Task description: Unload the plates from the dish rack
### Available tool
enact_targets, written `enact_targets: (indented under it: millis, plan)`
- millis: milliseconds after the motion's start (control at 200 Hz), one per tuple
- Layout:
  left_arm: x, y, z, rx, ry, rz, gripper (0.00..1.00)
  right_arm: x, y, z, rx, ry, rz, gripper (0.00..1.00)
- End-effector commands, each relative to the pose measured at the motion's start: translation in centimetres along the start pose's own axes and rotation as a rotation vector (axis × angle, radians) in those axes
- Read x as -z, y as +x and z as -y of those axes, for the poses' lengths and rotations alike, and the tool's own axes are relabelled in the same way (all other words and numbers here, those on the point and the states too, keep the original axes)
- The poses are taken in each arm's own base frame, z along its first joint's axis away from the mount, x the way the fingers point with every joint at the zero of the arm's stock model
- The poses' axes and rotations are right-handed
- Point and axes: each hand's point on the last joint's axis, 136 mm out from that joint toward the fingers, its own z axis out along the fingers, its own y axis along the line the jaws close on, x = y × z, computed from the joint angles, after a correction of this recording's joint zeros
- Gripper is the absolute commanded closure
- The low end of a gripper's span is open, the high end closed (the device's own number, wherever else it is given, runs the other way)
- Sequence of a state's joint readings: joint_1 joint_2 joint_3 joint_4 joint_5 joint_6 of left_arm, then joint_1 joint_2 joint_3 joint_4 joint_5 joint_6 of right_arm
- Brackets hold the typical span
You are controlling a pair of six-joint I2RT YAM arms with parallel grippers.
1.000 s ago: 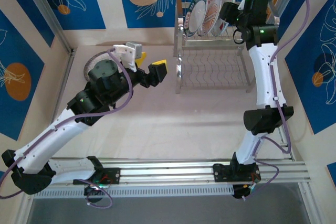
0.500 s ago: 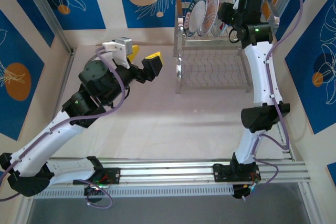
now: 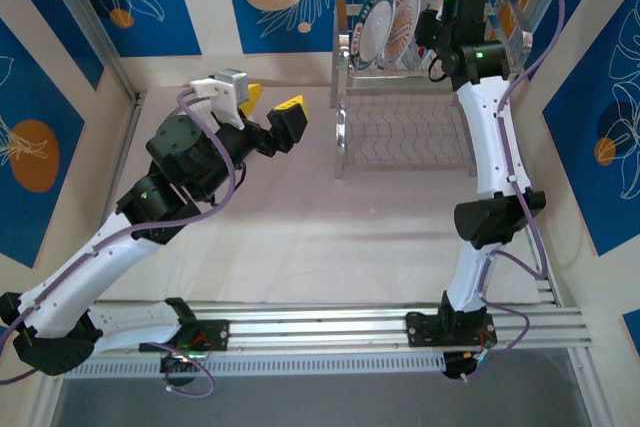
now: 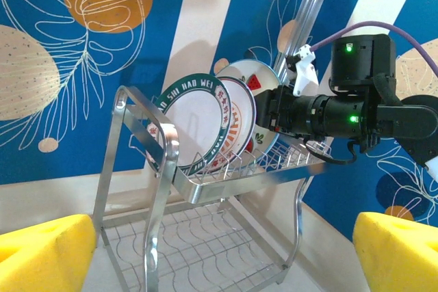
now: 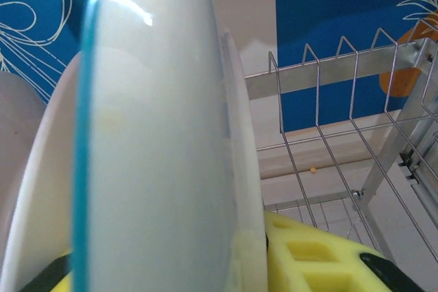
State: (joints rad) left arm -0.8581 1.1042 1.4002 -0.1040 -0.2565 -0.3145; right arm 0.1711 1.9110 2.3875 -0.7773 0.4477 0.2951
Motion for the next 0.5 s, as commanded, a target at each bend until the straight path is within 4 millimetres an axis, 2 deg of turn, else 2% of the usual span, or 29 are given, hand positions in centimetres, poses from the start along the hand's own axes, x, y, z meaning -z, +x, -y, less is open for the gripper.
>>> enact_targets:
  millis: [0, 215, 495]
  plan:
    - [0.6, -2.0, 0.4, 0.015, 0.007, 0.059, 0.03, 0.8, -1.3, -0.3, 0.010, 0.011, 0.042, 0.72]
    - [0.6, -2.0, 0.5, 0.018, 0.009, 0.058, 0.03, 1.2, -1.9, -0.6, 0.022, 0.028, 0.066, 0.84]
    - [0.7, -2.0, 0.6, 0.020, 0.013, 0.057, 0.03, 2.1, -3.0, -0.9, 0.025, 0.060, 0.111, 0.92]
